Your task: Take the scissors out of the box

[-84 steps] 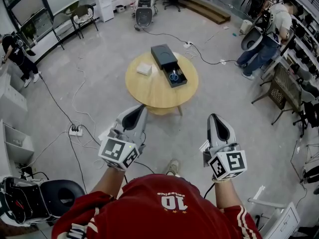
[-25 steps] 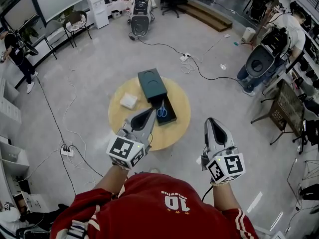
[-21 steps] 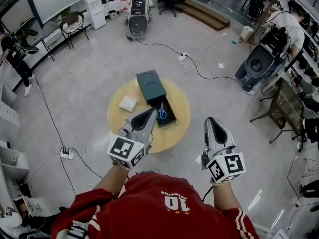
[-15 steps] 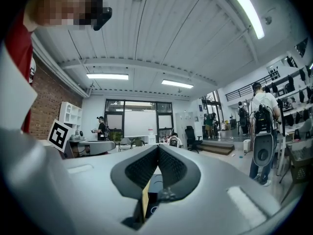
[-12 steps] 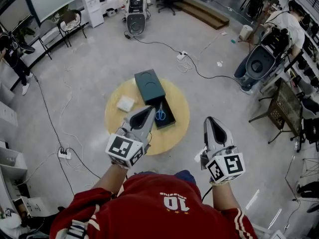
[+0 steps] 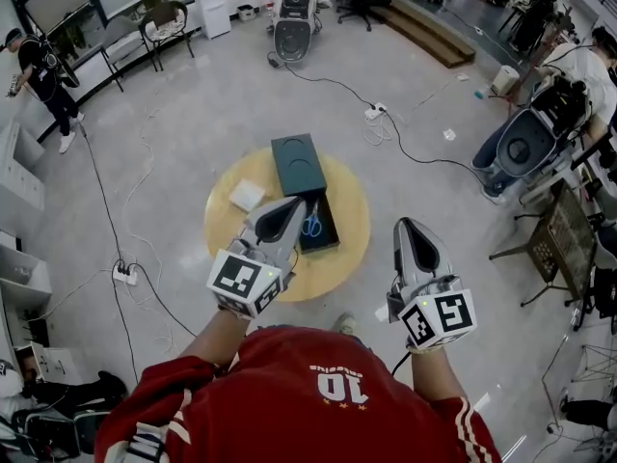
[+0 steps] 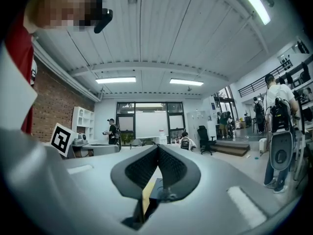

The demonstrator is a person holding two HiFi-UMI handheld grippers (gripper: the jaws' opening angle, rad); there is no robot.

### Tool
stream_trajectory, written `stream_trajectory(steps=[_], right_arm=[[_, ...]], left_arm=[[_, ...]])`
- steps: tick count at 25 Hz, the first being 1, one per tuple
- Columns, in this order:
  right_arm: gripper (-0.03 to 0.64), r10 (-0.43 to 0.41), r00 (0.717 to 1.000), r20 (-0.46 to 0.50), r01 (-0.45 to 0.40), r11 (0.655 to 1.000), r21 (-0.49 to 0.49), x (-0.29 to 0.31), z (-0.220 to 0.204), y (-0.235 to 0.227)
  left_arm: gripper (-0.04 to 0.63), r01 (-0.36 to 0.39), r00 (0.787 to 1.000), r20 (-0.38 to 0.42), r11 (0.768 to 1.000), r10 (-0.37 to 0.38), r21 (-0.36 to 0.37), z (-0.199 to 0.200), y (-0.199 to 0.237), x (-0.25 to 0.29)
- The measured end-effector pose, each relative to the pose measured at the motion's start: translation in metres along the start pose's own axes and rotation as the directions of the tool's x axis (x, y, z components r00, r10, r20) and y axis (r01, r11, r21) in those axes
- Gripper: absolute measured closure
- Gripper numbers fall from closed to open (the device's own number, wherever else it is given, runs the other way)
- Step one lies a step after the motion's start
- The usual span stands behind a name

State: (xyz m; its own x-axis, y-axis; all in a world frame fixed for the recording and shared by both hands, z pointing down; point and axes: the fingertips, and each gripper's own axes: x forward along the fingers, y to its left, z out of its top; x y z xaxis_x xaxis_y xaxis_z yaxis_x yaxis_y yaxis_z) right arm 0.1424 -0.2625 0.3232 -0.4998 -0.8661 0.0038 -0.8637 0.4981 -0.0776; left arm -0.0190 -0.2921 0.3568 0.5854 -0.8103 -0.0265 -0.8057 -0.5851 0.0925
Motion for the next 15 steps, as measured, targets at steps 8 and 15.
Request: stream_trajectory(steps=[8, 15], right_arm=[[0.627, 0.072, 0.997, -0.013, -0.072, 0.997, -0.005, 0.007, -0.004, -0.017], [0.627, 0.110, 0.994, -0.011, -0.110, 0.994, 0.002, 0.009, -0.006, -0.021]], left_arm=[[0.592, -0.064, 0.998, 0.027, 0.998, 0.064, 0.010, -0.003, -0.006, 0.014], [0.528, -0.073, 0.997, 0.014, 0.997, 0.073, 0.038, -0.012, -0.011, 0.019]])
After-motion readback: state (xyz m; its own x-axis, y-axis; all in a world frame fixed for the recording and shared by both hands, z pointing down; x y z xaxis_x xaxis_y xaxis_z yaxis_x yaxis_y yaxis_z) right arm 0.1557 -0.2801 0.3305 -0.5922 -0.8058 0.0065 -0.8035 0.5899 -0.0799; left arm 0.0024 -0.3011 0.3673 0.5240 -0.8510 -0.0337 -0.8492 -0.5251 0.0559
